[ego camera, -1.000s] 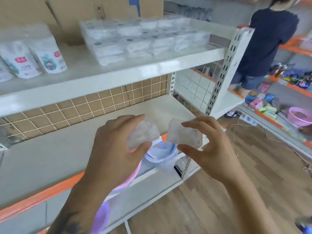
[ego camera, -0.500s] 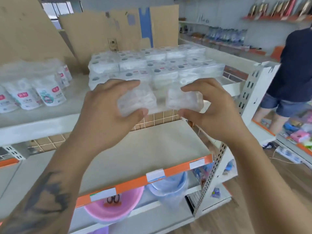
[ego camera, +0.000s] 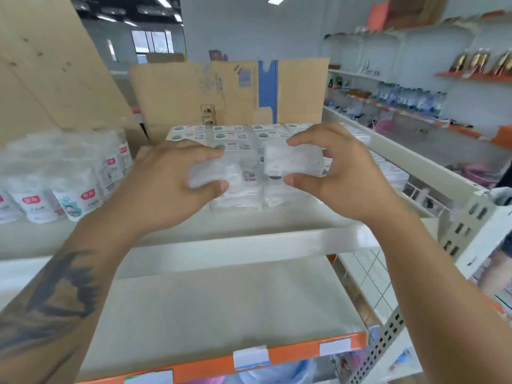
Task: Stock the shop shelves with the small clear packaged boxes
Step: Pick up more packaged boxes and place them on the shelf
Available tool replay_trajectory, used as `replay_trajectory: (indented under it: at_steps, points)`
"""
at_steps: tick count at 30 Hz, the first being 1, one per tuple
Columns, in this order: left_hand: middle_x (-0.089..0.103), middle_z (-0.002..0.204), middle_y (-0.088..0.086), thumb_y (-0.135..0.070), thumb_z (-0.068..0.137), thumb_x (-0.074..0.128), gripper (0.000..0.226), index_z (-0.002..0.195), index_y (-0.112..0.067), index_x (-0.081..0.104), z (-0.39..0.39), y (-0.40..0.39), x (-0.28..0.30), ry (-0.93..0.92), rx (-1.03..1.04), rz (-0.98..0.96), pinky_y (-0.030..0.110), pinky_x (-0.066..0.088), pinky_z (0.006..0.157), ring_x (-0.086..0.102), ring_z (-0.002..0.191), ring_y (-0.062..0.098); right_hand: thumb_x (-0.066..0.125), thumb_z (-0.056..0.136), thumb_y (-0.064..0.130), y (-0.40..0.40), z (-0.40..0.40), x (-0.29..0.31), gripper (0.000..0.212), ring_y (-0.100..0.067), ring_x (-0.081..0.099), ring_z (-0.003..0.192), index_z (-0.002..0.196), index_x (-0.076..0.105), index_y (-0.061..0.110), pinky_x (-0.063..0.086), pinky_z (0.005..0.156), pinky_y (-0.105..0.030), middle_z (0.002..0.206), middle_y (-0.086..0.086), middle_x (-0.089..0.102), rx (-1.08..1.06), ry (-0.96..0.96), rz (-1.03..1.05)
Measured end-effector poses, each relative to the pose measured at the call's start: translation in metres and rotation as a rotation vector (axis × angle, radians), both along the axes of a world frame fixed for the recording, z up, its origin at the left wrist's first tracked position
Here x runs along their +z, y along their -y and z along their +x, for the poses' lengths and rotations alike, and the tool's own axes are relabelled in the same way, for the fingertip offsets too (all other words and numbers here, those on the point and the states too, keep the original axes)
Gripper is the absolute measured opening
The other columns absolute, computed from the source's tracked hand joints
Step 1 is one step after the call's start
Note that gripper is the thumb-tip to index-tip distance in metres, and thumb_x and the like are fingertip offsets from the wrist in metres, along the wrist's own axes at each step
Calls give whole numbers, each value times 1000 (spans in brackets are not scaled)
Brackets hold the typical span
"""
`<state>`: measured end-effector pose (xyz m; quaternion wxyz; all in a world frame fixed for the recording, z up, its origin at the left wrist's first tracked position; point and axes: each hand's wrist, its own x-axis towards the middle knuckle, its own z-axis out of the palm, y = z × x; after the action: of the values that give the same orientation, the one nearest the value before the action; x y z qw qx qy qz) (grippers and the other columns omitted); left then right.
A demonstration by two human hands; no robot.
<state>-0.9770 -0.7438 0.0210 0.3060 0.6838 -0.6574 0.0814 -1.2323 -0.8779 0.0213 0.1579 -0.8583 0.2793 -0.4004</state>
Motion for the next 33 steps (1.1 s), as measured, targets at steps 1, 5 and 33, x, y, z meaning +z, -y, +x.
replay_trajectory:
  at_steps: [1,5,33]
  points:
    - [63,136,-15,-76,77,48,70,133,-38,65,0,0,0,2,4,11,53,37,114,53,133,15,89,77,29,3,1,0,49,3,53,116,121,68,32,38,101,-13,125,12,54,13,-8,-4]
    - [56,138,-23,-74,80,51,65,133,-40,65,0,-1,2,-34,26,43,48,34,119,49,137,10,89,77,30,16,5,5,48,9,51,111,121,68,32,33,96,-4,123,14,55,90,-26,-14]
    - [80,93,6,-22,84,83,28,109,-12,75,-103,12,24,-785,-267,-252,31,54,69,69,77,17,80,81,13,-13,-26,17,48,-23,71,77,122,57,16,59,75,-39,94,-9,78,473,490,602]
